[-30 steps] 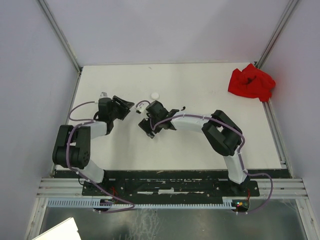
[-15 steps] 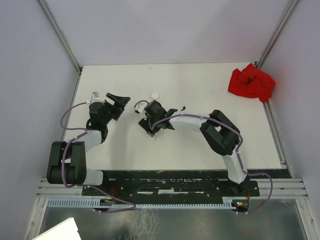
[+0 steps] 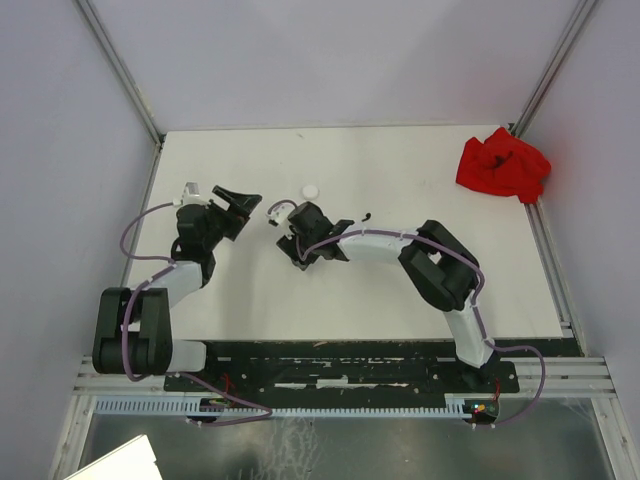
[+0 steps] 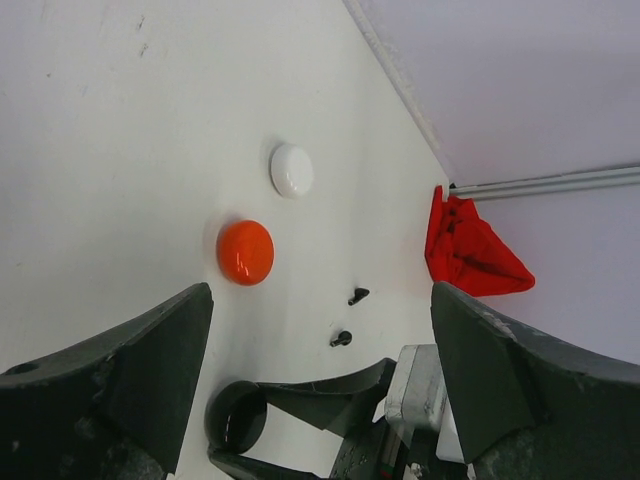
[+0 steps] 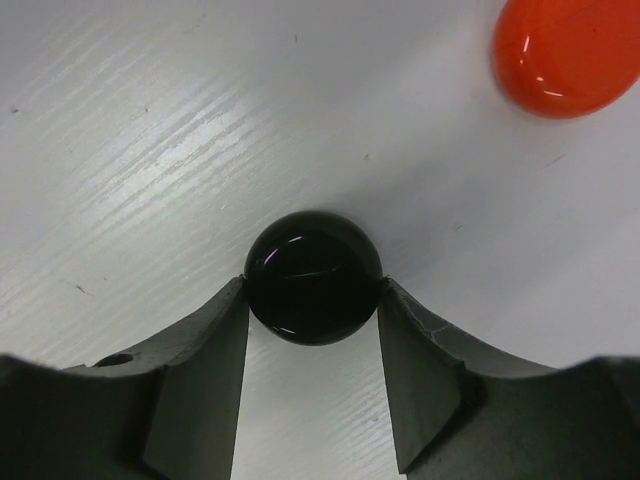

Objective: Insert the wireless bluetooth earbuds into the charging case
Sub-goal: Pick up the charging case at the center of the board, then open the charging case.

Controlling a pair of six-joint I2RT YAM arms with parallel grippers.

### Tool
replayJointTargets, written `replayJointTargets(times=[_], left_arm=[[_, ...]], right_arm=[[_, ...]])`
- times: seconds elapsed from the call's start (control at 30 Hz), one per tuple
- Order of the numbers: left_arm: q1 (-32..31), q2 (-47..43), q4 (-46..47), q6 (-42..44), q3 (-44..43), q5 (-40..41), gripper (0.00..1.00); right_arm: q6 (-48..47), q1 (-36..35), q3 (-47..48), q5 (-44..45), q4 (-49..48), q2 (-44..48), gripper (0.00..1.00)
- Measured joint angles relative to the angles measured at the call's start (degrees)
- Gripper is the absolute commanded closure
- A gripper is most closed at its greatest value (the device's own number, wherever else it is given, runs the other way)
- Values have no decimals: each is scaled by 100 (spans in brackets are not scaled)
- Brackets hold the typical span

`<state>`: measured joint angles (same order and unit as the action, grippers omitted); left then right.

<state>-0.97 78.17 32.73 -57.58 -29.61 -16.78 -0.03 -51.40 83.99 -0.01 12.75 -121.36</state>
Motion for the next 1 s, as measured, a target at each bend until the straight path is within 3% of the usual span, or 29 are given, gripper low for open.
replayJointTargets(times=[0.1, 0.23, 0.4, 0.77, 0.9, 1.0], left_arm=[[0, -26, 96, -2, 9, -177, 5], [0, 63, 610, -109, 140, -686, 6], [-190, 533, 1587, -448, 343, -1261, 14], [-1556, 1215, 2490, -597, 382, -1646, 18], [-1716, 1478, 2579, -595, 284, -1668, 20], [-1781, 1609, 2653, -597, 221, -1679, 26]], right_arm=[[-17, 2, -522, 105, -581, 243, 68], [-26, 177, -1939, -68, -1493, 1091, 68], [39, 778, -2931, -608, -2371, 2041, 68], [55, 1174, -3458, -1281, -2981, 3082, 69], [55, 1178, -3464, -1390, -2981, 3112, 69], [55, 1178, -3464, -1464, -2970, 3112, 69]])
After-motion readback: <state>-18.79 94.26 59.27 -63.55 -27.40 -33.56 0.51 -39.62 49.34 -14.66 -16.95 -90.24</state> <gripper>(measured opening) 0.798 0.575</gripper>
